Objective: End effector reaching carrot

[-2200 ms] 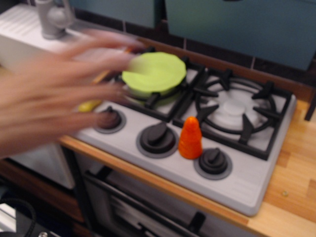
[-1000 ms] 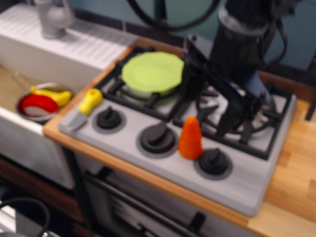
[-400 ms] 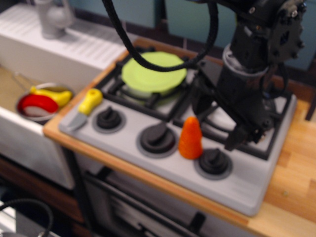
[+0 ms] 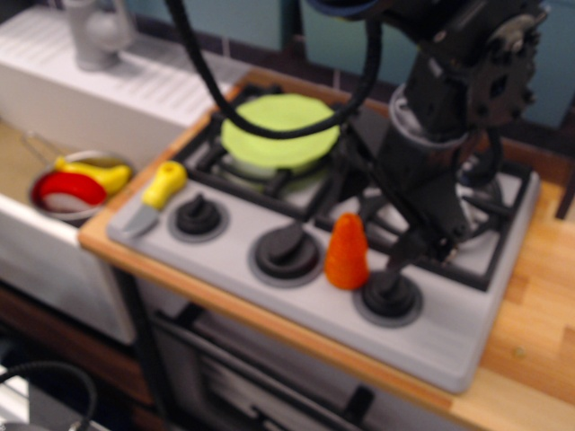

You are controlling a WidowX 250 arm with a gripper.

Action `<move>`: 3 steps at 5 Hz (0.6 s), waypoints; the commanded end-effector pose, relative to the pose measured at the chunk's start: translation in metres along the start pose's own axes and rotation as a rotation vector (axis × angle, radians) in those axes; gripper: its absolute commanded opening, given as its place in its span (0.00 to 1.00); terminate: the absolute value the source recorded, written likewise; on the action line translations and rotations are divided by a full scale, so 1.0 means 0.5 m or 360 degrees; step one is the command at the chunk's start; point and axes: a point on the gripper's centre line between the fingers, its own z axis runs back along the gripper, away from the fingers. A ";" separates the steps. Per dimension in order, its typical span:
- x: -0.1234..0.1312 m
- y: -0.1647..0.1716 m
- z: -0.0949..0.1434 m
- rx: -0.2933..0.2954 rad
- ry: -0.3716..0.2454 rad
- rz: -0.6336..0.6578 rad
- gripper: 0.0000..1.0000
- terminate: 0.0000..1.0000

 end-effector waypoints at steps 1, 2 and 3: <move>0.017 0.048 -0.008 0.0066 -0.0150 0.0000 1.00 0.00; 0.019 0.052 -0.028 0.0054 -0.0150 0.0007 1.00 0.00; 0.020 0.049 -0.039 0.0033 -0.0151 0.0035 1.00 0.00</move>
